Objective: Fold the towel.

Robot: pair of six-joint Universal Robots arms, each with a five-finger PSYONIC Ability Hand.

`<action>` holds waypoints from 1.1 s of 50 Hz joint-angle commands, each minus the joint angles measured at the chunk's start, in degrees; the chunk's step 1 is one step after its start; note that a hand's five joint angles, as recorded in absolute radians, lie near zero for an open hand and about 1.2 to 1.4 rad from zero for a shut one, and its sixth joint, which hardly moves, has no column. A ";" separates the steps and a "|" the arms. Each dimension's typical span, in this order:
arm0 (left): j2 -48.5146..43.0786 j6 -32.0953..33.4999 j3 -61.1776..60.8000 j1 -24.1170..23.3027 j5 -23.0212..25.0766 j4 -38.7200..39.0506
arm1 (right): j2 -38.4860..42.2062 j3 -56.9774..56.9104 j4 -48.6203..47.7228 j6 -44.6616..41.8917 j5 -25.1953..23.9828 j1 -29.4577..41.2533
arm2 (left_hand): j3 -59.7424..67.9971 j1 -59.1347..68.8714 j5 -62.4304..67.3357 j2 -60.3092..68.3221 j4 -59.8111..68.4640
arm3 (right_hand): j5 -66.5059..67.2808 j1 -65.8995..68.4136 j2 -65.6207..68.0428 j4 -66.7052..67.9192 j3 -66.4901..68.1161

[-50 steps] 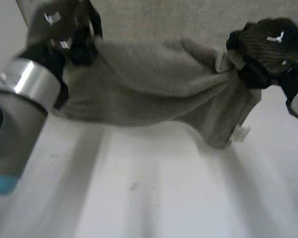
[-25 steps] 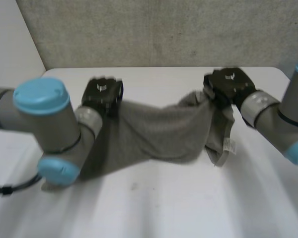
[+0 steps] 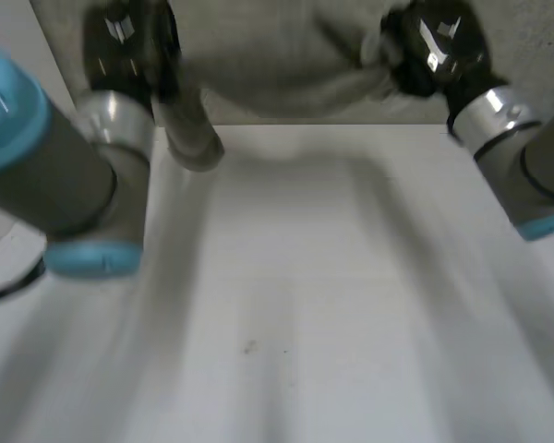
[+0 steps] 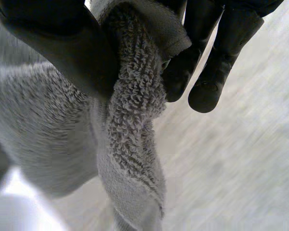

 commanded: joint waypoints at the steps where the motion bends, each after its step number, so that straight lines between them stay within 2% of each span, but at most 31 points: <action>1: -2.87 0.00 -15.13 -2.39 0.28 2.91 | 5.45 2.98 10.57 -5.40 -4.15 -0.03 | 10.23 11.50 10.82 10.23 10.14 | 3.89 3.56 5.58 3.04 3.16; 3: -6.98 0.00 -18.98 -4.58 0.28 5.00 | 8.60 5.78 12.94 -11.26 -4.59 -0.12 | 10.23 11.50 10.82 10.23 10.14 | 3.89 3.56 5.58 3.04 3.16; 6: -8.84 0.00 -20.05 -5.47 0.37 5.54 | 10.46 7.29 13.65 -14.63 -4.51 -0.21 | 10.23 11.50 10.82 10.23 10.14 | 3.89 3.56 5.58 3.04 3.16; 8: -11.82 0.00 -21.19 -6.87 0.28 5.54 | 12.92 9.74 13.92 -21.36 -3.72 -1.35 | 10.23 11.50 10.82 10.23 10.14 | 3.89 3.56 5.58 3.04 3.16; 12: -12.80 0.00 -21.37 -8.19 0.11 5.10 | 13.10 11.86 14.18 -25.44 -3.45 -2.49 | 10.23 11.50 10.82 10.23 10.14 | 3.89 3.56 5.58 3.04 3.16; 14: -12.54 0.00 -21.55 -8.89 0.11 4.84 | 11.88 13.52 14.96 -25.44 -3.36 -3.46 | 10.23 11.50 10.82 10.23 10.14 | -9.58 -9.92 -7.89 -10.44 -10.32; 15: -12.53 0.00 -21.55 -8.90 0.11 4.84 | 11.87 13.53 14.97 -25.44 -3.36 -3.46 | 10.23 11.50 10.82 10.23 10.14 | -9.67 -10.01 -7.99 -10.53 -10.41; 16: -12.19 0.00 -21.81 -9.24 0.11 4.23 | 10.48 14.14 15.67 -25.00 -3.36 -3.72 | 10.23 11.50 10.82 10.23 10.14 | -19.50 -19.83 -17.81 -20.35 -20.23; 17: -12.18 0.00 -21.81 -9.25 0.11 4.22 | 10.46 14.14 15.67 -25.00 -3.36 -3.72 | 10.23 11.50 10.82 10.23 10.14 | -19.60 -19.93 -17.91 -20.45 -20.33; 19: -10.35 0.00 -22.34 -9.86 0.11 3.00 | 7.14 14.93 17.51 -22.64 -3.28 -4.34 | 10.23 11.50 10.82 10.23 10.14 | -33.83 -34.16 -32.14 -34.68 -34.56; 20: -10.34 0.00 -22.34 -9.86 0.11 2.99 | 7.12 14.94 17.52 -22.63 -3.28 -4.34 | 10.23 11.50 10.82 10.23 10.14 | -33.89 -34.23 -32.21 -34.75 -34.63; 22: -8.50 -0.17 -23.21 -10.04 0.11 2.12 | 3.98 15.72 20.23 -18.61 -3.28 -5.56 | 10.23 11.50 10.82 10.23 10.14 | -47.96 -48.30 -46.28 -48.82 -48.70; 24: -7.53 -0.17 -23.65 -10.21 0.11 1.94 | 2.39 15.99 21.81 -16.58 -3.28 -6.01 | 10.23 11.50 10.82 10.23 10.14 | -51.02 -51.36 -49.34 -51.88 -51.76; 32: -3.57 -0.09 -26.55 -11.79 0.20 1.76 | -4.29 19.32 27.89 -8.67 -3.01 -6.54 | 10.23 11.50 10.82 10.23 10.14 | -51.06 -51.39 -49.37 -51.91 -51.79; 40: -2.51 0.00 -28.84 -12.76 0.28 1.85 | -7.73 22.23 27.80 1.53 1.90 -5.92 | 10.23 11.50 10.82 10.23 10.14 | -51.05 -51.39 -49.36 -51.91 -51.79; 47: -2.52 -0.09 -29.19 -12.41 0.29 1.85 | -6.85 21.18 27.54 3.30 6.39 -3.46 | 10.23 11.50 10.82 10.23 10.14 | -53.41 -53.74 -51.72 -54.26 -54.14; 52: -2.34 -0.09 -30.07 -12.24 0.37 1.94 | -1.07 17.58 27.80 3.74 12.44 1.19 | 10.23 11.50 10.82 10.23 10.14 | -57.60 -57.94 -55.91 -58.46 -58.34; 55: -2.34 0.00 -30.25 -12.24 0.37 2.03 | 1.58 16.35 27.98 4.09 13.95 2.60 | 10.23 11.50 10.82 10.23 10.14 | -58.62 -58.96 -56.94 -59.48 -59.36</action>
